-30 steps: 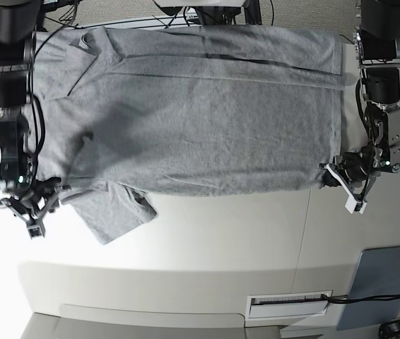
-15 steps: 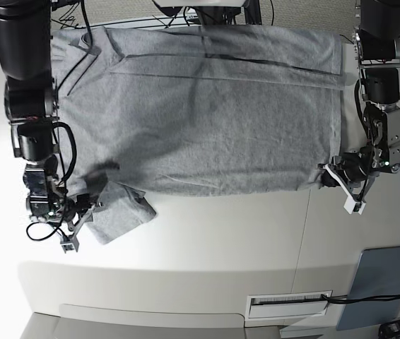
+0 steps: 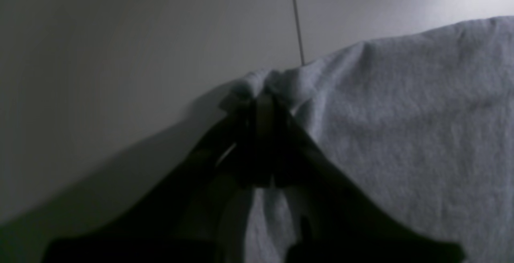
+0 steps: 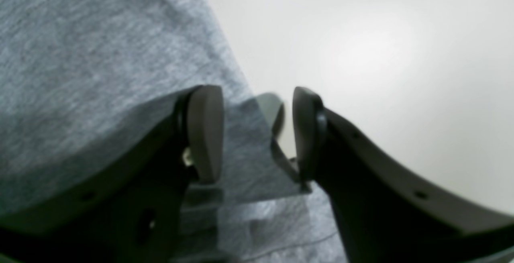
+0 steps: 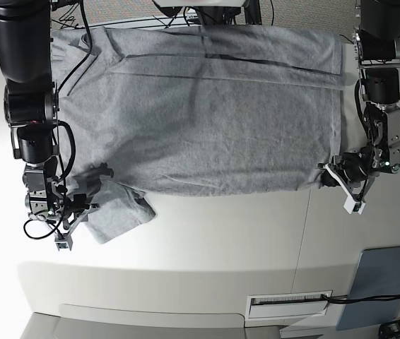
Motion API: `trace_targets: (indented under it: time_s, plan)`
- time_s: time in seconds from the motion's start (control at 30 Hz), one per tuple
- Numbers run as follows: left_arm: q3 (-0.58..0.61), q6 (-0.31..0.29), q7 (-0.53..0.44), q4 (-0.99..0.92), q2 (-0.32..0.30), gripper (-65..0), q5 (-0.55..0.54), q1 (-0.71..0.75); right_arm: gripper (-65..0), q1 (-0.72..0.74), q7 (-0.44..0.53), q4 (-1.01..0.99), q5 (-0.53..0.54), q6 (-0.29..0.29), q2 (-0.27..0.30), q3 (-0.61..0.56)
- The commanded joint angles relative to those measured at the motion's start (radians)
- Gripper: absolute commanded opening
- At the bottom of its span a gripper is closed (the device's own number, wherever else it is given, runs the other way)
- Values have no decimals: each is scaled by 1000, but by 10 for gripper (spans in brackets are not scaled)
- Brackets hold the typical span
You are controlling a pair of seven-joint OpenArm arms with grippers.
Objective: Fold the T-shirt properly
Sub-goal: 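Grasp the sleeve side with right gripper, hem corner with left, then lift and fold that edge over onto the first fold with both grippers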
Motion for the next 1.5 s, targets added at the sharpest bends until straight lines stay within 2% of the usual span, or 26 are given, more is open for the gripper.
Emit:
trace_targets:
  time_s: [0.0,0.13,0.27,0.5,0.63,0.77,0.87,0.97,1.13,1.4,1.47]
  plan:
    - [-2,0,30,7,-11,-650,12,-13,-416,21,-20,11,2,6,11,3]
    - [-2,0,30,7,-11,-650,12,-13,-551,17,-61,11,21,8,10,3]
    - [-2,0,29,7,-11,-650,12,-13,-650,14,-78,11,20,22,6,3]
    - [-2,0,11,7,-11,-650,12,-13,-650,16,6,31,19,23,8,3]
    - [-2,0,-7,15,-12,-650,-1,-13,-650,14,-31,127,19,-30,15,3]
    - [-2,-1,-7,61,-16,-650,-31,-8,-650,-20,-92,284,16,-42,44,3]
    - [-3,-1,-6,138,-23,-650,-53,19,-650,-99,-122,472,16,-99,96,3]
    - [-3,0,-3,227,-34,-650,-64,64,-650,-196,-177,686,14,-123,156,5]
    - [-38,0,0,377,-36,-650,-105,174,-650,-373,-239,986,-90,-209,229,31]
    - [-204,-3,0,584,-35,-650,-175,385,-650,-706,-269,1329,-107,-218,233,265]
    - [-252,-47,0,617,-35,-650,-198,433,-650,-790,-285,1416,-107,-217,233,320]
